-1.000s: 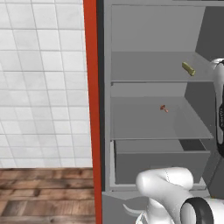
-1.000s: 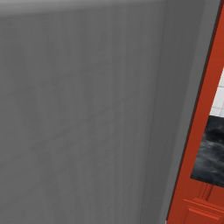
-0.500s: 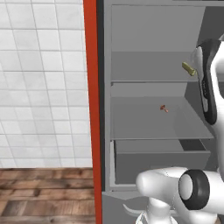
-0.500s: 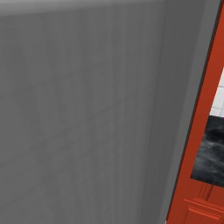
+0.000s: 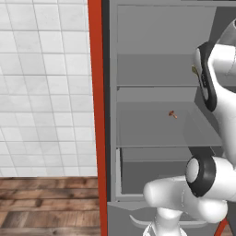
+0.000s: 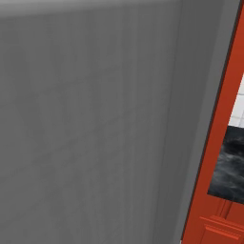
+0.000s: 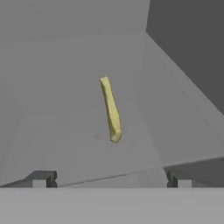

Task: Pick the egg and butter from the fridge and place them by the bowl for mixing.

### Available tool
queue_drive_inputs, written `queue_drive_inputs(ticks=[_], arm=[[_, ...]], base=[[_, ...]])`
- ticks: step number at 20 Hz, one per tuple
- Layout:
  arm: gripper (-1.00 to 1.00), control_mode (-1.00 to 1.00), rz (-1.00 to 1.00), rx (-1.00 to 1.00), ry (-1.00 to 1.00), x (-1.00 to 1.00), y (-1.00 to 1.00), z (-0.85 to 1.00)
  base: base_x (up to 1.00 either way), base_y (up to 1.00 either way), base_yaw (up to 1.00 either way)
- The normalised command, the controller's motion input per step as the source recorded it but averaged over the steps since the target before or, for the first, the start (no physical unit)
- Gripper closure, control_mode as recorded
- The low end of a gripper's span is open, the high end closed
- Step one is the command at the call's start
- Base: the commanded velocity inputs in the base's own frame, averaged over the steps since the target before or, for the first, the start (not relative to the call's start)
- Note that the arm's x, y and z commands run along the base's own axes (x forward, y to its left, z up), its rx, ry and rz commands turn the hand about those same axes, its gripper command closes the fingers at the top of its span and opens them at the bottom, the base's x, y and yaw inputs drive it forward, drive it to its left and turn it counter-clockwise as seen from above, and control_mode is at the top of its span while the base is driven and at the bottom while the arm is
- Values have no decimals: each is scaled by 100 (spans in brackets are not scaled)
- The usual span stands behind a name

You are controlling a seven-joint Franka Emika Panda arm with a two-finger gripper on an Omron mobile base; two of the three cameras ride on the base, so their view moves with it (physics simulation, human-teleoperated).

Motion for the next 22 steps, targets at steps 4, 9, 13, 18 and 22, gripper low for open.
queue_drive_inputs(ticks=[4, 9, 13, 18, 22], arm=[[-100, -100, 3, 0, 1, 68, -39, -37], [-100, -100, 4, 0, 1, 63, -45, -31], [-100, -100, 2, 0, 0, 61, -31, -19], [-100, -100, 1, 0, 0, 11, 5, -7], [-100, -100, 0, 0, 0, 3, 28, -1]], base=[[0, 0, 0], [0, 0, 0], [0, 0, 0], [0, 0, 0], [0, 0, 0]])
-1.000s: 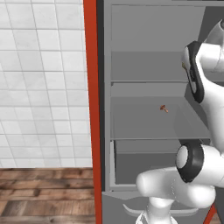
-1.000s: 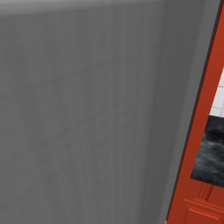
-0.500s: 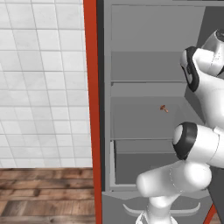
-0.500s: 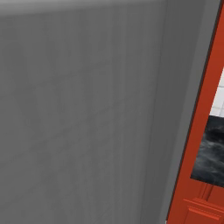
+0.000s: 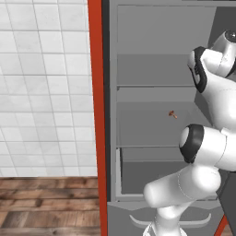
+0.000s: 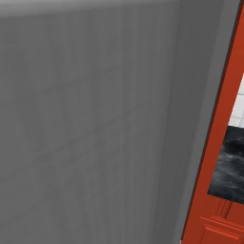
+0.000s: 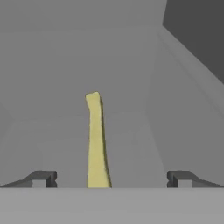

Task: Pick the egg and butter from the fridge and place them by the bowl for mixing.

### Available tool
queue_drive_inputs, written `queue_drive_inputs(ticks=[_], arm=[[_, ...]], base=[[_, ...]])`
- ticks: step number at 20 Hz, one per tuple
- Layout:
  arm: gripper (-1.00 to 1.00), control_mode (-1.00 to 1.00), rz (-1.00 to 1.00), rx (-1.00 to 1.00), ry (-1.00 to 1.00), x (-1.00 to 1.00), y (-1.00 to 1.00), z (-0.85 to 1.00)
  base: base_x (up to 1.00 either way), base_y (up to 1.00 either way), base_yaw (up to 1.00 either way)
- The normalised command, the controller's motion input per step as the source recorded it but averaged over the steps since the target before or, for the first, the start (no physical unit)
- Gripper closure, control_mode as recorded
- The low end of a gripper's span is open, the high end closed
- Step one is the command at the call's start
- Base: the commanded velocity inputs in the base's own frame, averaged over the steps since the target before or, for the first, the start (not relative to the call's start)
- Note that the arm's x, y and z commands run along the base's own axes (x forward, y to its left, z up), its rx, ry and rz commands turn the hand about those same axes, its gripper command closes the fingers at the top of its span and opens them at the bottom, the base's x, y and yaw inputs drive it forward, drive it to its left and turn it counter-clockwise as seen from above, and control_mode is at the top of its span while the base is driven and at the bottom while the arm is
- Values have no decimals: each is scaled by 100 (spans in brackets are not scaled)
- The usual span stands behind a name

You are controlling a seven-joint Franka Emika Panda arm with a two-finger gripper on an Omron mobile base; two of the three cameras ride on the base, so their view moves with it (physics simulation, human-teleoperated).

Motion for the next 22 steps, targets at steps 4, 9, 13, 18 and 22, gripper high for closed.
queue_drive_inputs(ticks=[4, 9, 13, 18, 22], arm=[[-100, -100, 0, 0, 0, 4, 21, 0], [-100, -100, 0, 0, 0, 1, 0, -1], [-100, -100, 0, 0, 0, 0, 0, -10], [-100, -100, 0, 0, 0, 0, 0, -25], [-100, -100, 0, 0, 0, 8, 0, -33]], base=[[0, 0, 0], [0, 0, 0], [0, 0, 0], [0, 0, 0], [0, 0, 0]])
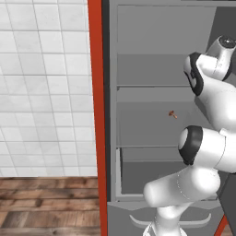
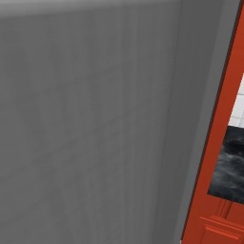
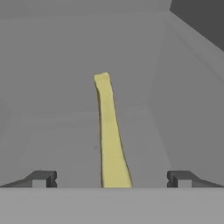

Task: Pick the egg and butter from the fridge and place them by the bowl for mixing.

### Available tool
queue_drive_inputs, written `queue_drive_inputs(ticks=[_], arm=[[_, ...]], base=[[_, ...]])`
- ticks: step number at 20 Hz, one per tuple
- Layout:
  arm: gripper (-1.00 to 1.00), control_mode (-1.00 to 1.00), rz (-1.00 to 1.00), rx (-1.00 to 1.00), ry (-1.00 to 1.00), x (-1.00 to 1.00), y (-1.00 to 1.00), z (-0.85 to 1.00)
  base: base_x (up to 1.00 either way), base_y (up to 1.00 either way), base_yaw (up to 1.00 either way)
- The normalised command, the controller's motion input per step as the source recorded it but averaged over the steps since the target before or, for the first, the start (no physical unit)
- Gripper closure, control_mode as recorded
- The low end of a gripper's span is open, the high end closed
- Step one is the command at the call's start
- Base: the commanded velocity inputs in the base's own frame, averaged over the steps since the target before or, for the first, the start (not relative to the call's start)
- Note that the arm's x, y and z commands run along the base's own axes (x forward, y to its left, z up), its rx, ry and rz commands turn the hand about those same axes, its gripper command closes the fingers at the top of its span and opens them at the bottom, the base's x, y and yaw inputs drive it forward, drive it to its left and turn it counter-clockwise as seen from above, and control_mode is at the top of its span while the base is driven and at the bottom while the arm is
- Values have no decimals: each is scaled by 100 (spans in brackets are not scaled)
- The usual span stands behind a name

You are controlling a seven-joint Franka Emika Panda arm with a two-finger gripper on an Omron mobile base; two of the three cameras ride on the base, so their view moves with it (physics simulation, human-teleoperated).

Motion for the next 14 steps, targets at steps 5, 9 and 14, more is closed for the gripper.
queue_drive_inputs(ticks=[5, 9, 14], arm=[[-100, -100, 0, 0, 0, 12, 0, -21], [100, -100, 0, 0, 0, 3, 0, -13], [100, -100, 0, 0, 0, 0, 0, 0]], base=[[0, 0, 0], [0, 0, 0], [0, 0, 0]])
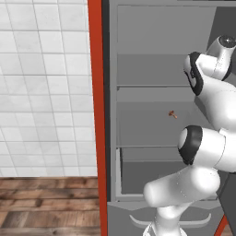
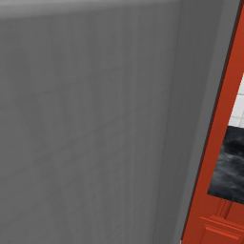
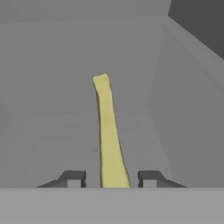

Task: Pick the egg and butter from the fridge and place them by the bowl for mixing.

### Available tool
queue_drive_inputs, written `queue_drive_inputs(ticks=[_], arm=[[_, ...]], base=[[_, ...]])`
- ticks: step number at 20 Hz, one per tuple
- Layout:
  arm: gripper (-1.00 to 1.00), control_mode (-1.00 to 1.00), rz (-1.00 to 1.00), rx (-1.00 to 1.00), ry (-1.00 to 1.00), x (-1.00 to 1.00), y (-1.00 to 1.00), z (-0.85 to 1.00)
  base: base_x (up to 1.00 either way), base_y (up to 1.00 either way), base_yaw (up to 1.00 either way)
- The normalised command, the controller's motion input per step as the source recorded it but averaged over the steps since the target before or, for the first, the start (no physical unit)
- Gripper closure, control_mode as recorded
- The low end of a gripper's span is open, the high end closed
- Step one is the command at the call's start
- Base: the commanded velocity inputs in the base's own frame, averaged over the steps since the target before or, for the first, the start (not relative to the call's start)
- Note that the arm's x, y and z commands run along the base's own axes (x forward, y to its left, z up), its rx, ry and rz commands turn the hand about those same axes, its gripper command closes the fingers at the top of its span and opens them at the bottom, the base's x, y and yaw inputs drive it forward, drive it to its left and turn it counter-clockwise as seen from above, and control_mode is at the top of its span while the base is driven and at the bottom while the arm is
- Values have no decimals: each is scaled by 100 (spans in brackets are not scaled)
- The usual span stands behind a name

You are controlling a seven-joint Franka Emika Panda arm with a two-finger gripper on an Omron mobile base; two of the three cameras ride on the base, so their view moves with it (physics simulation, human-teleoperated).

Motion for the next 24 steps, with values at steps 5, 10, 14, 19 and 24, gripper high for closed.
queue_drive_inputs(ticks=[5, 10, 14, 19, 24], arm=[[100, -100, 0, 0, 0, 0, 0, 0], [100, -100, 0, -2, -17, -23, 2, -1], [100, -100, 0, -7, -38, -47, 4, 4], [100, -100, 0, 0, 0, -8, 2, 0], [100, -100, 7, 0, -10, -82, 44, 13]], base=[[0, 0, 0], [0, 0, 0], [0, 0, 0], [0, 0, 0], [0, 0, 0]])
